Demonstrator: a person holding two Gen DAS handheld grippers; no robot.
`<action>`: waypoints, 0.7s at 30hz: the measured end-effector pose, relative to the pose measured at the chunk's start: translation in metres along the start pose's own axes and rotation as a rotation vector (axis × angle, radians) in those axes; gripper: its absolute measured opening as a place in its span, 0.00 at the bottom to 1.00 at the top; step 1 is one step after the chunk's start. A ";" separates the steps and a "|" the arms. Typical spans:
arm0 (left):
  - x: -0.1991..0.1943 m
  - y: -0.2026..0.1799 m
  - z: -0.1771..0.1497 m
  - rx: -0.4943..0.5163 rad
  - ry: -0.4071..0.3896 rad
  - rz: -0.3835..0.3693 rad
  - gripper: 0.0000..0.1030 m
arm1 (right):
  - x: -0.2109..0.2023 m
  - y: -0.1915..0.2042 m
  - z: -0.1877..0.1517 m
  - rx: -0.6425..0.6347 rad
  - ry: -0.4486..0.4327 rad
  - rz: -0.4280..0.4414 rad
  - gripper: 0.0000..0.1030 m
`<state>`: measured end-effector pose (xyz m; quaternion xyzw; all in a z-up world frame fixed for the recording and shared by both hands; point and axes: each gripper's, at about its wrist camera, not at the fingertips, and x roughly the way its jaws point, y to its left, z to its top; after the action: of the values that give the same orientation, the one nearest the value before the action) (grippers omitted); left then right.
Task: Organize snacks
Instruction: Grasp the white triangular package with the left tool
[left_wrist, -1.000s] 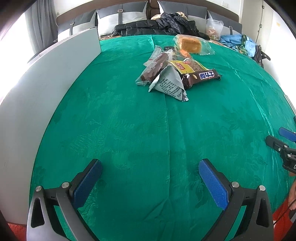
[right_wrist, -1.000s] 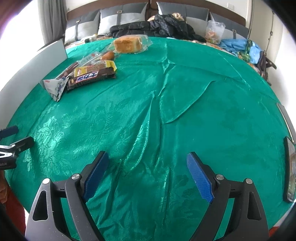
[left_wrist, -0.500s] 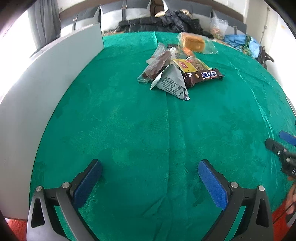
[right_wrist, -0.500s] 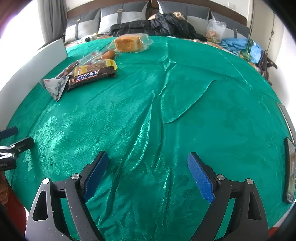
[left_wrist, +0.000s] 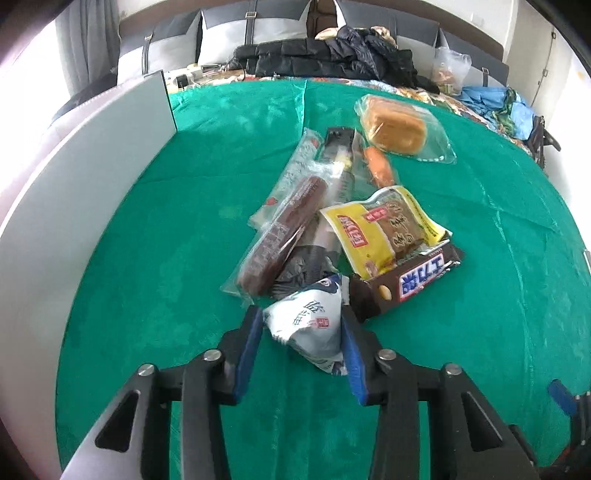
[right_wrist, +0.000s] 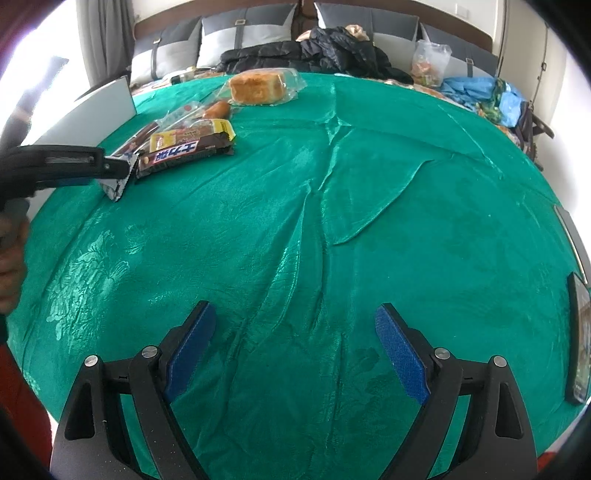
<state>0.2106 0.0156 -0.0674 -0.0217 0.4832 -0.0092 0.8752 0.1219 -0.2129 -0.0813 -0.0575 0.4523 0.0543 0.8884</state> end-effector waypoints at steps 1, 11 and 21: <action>-0.003 0.002 -0.003 0.003 -0.010 -0.009 0.38 | 0.000 0.000 0.000 0.000 0.000 0.000 0.88; -0.068 0.047 -0.089 -0.009 0.000 -0.052 0.38 | 0.000 0.001 0.000 0.000 0.002 -0.001 0.89; -0.051 0.051 -0.105 0.007 -0.004 0.018 0.75 | -0.001 0.002 -0.002 0.004 -0.009 -0.006 0.90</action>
<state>0.0945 0.0654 -0.0827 -0.0144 0.4818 -0.0028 0.8762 0.1197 -0.2112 -0.0815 -0.0568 0.4484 0.0509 0.8906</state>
